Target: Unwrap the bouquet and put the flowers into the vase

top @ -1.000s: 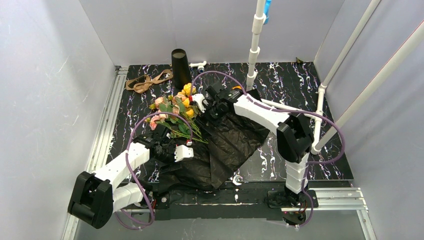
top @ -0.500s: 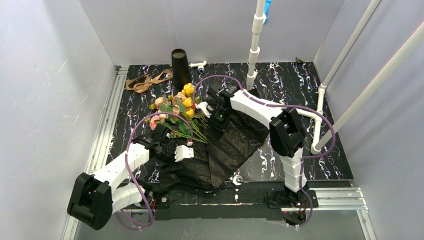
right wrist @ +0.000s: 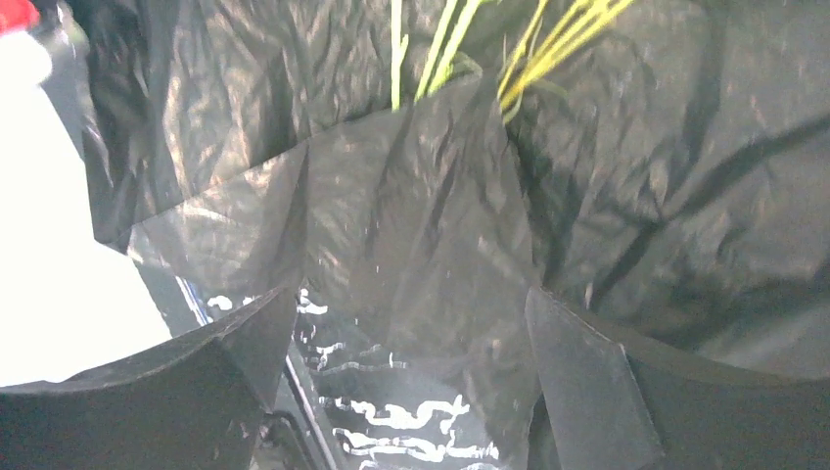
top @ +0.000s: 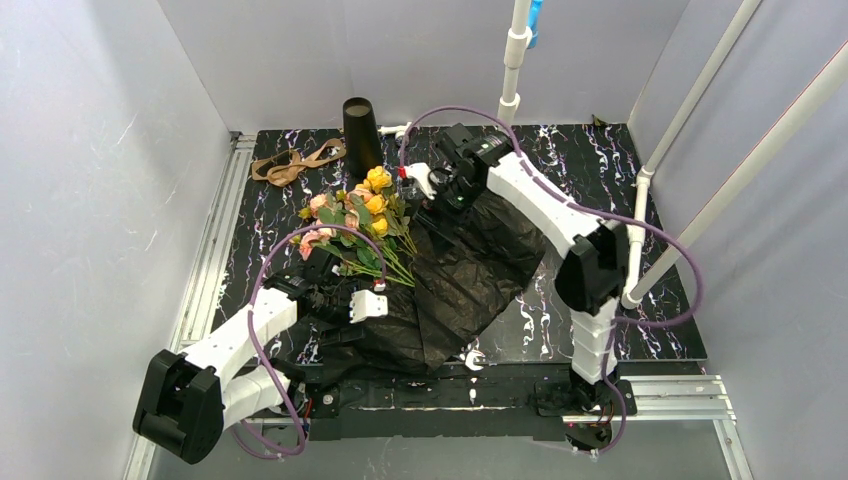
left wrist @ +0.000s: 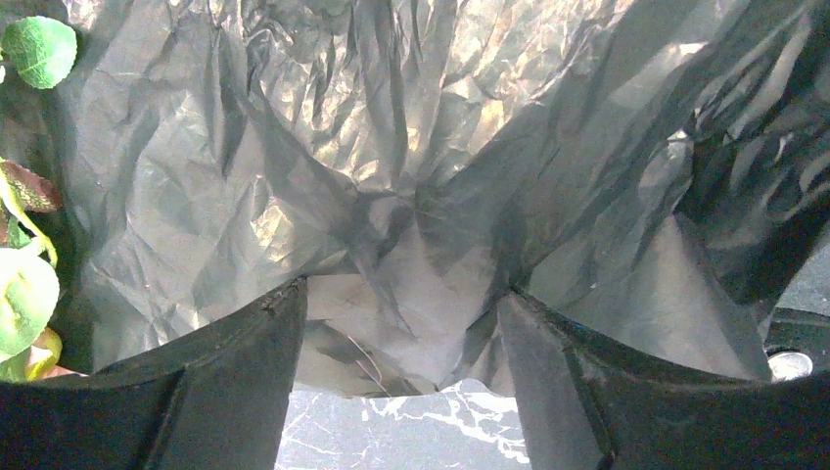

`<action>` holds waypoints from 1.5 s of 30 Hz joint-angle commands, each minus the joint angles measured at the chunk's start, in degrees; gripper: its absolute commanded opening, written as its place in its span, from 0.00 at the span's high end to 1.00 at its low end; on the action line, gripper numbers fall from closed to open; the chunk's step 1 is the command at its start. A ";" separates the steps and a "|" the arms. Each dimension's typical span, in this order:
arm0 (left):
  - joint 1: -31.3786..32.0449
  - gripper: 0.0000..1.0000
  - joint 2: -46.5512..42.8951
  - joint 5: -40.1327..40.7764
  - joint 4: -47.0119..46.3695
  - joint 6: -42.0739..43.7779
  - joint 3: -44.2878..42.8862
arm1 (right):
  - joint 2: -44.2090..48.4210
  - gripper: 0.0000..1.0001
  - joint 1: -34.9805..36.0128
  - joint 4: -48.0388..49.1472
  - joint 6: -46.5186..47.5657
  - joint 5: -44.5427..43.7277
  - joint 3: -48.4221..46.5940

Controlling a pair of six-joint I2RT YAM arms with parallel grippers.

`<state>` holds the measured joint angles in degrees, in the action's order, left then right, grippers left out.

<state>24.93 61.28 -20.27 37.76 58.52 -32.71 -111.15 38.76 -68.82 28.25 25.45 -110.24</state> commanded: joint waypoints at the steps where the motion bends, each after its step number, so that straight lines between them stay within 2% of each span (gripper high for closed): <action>1: 0.21 0.28 -2.01 -2.12 2.08 1.28 -0.56 | -9.79 0.02 0.08 -2.88 4.44 6.63 -8.28; 5: 0.21 0.26 -3.18 -2.30 2.75 0.73 -0.14 | -15.17 0.02 0.08 -2.01 4.96 6.74 -12.35; 11: 0.22 0.29 -5.88 0.93 4.91 5.16 5.10 | -19.13 0.02 0.08 -3.65 8.59 7.43 -11.24; 15: 0.27 0.30 -8.08 3.45 3.01 5.96 8.33 | -19.10 0.08 0.08 -6.97 10.69 11.28 -9.11; 18: 0.32 0.30 -7.39 3.60 2.63 5.81 8.09 | -19.10 0.19 0.08 -12.31 13.14 15.67 -8.19; 23: 0.30 0.30 -6.31 5.06 1.36 3.53 6.63 | -12.84 0.55 -0.49 -12.57 12.92 18.11 -1.42; 27: 0.34 0.31 -9.46 2.72 1.46 1.32 4.48 | -5.39 0.74 -1.43 -12.65 12.37 18.16 2.52; 29: 0.30 0.31 -11.21 0.55 1.80 0.51 2.76 | -1.65 0.74 -1.79 -12.66 13.08 16.49 4.40; 35: 0.18 0.30 -12.69 -4.62 1.80 -2.43 -3.25 | 10.48 0.54 -2.02 -12.66 18.22 8.71 14.21; 41: 0.53 0.28 -10.43 -13.46 -1.84 -7.50 -9.80 | 23.59 0.53 -2.03 -12.66 22.34 3.09 26.73; 45: 5.50 0.28 -6.12 -11.01 -12.31 -14.51 -10.66 | 32.15 0.51 -2.03 -12.68 23.69 -0.59 33.24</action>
<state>26.26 51.72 -28.73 34.17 51.27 -41.50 -86.63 36.67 -80.12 48.69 29.52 -80.79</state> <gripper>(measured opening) 0.716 0.470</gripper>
